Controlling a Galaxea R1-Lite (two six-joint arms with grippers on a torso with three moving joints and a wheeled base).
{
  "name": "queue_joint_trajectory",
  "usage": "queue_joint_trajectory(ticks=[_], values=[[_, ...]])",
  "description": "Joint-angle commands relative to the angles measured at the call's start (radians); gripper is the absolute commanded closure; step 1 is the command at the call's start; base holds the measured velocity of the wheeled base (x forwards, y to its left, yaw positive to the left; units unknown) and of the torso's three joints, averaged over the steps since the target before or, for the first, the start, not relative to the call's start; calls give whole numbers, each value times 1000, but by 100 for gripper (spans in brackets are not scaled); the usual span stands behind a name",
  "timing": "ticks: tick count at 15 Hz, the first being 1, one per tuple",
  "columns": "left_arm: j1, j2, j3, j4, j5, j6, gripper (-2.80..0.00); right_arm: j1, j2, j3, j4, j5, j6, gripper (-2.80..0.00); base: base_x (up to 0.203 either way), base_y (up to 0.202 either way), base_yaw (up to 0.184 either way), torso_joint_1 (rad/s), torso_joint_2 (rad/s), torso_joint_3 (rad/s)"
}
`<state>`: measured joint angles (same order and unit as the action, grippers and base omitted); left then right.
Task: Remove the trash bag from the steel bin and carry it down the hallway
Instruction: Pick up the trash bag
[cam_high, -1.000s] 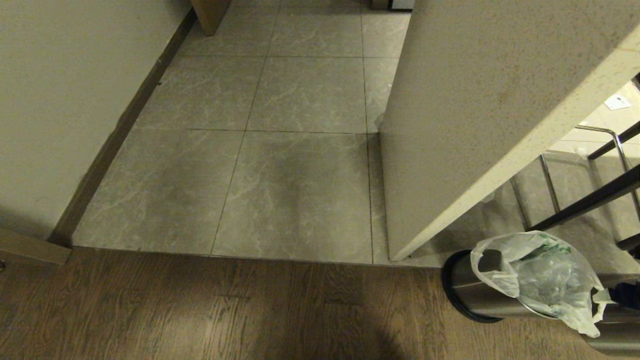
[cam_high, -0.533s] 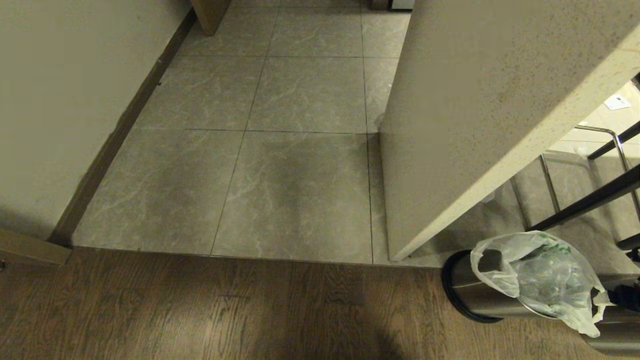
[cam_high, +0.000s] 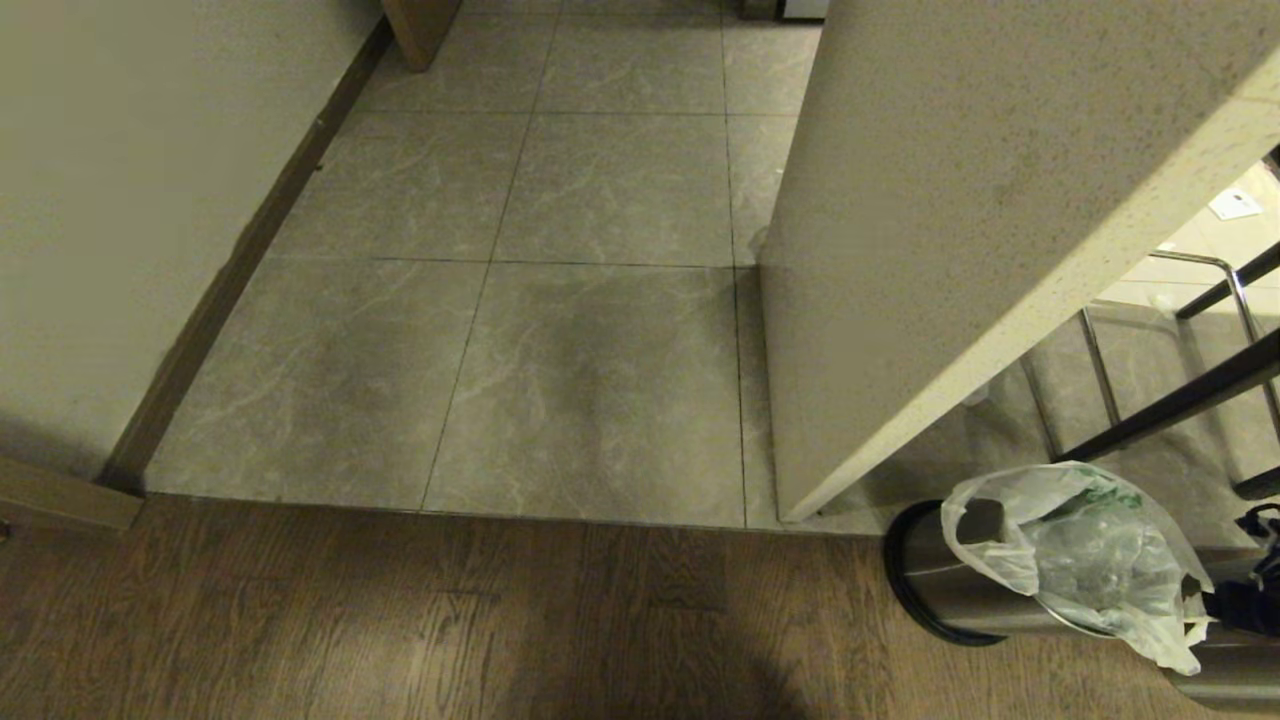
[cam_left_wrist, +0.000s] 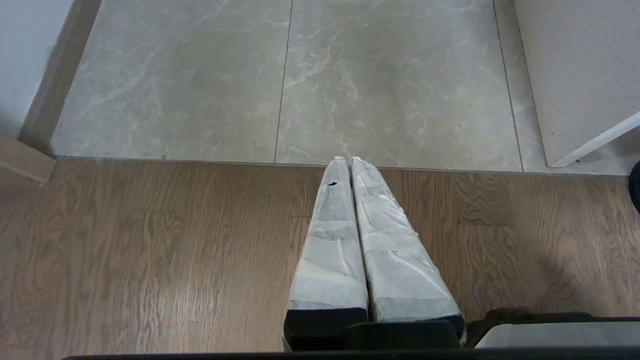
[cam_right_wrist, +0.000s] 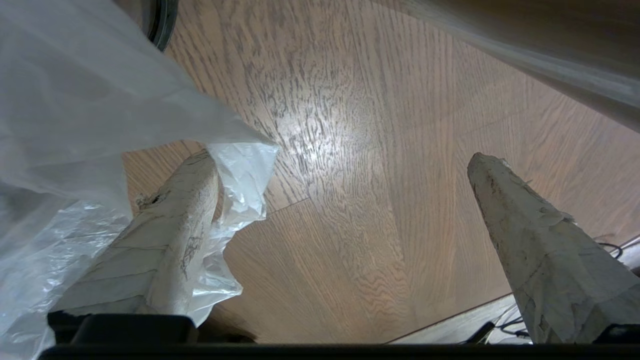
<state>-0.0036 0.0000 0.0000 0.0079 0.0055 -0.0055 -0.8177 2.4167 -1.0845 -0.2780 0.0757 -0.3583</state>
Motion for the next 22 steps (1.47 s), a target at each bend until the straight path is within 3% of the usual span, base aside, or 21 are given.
queue_joint_trajectory(ticks=[1, 4, 9, 10, 17, 22], values=[[1, 0, 2, 0, 1, -1, 0, 8, 17, -5, -30, -9, -2, -280, 0, 0, 0, 0, 0, 0], [1, 0, 2, 0, 1, -1, 0, 38, 74, -16, -177, -32, 0, -280, 0, 0, 0, 0, 0, 0], [1, -2, 2, 0, 1, -1, 0, 57, 75, -11, -214, -31, 4, -280, 0, 0, 0, 0, 0, 0], [1, -2, 2, 0, 1, -1, 0, 57, 75, -11, -214, -31, 4, 0, 0, 0, 0, 0, 0, 0], [1, -1, 2, 0, 1, -1, 0, 66, 3, 17, -198, -23, 4, 0, 0, 0, 0, 0, 0, 0], [1, 0, 2, 0, 1, -1, 0, 65, -220, 133, -106, 5, 7, 0, 0, 0, 0, 0, 0, 0]])
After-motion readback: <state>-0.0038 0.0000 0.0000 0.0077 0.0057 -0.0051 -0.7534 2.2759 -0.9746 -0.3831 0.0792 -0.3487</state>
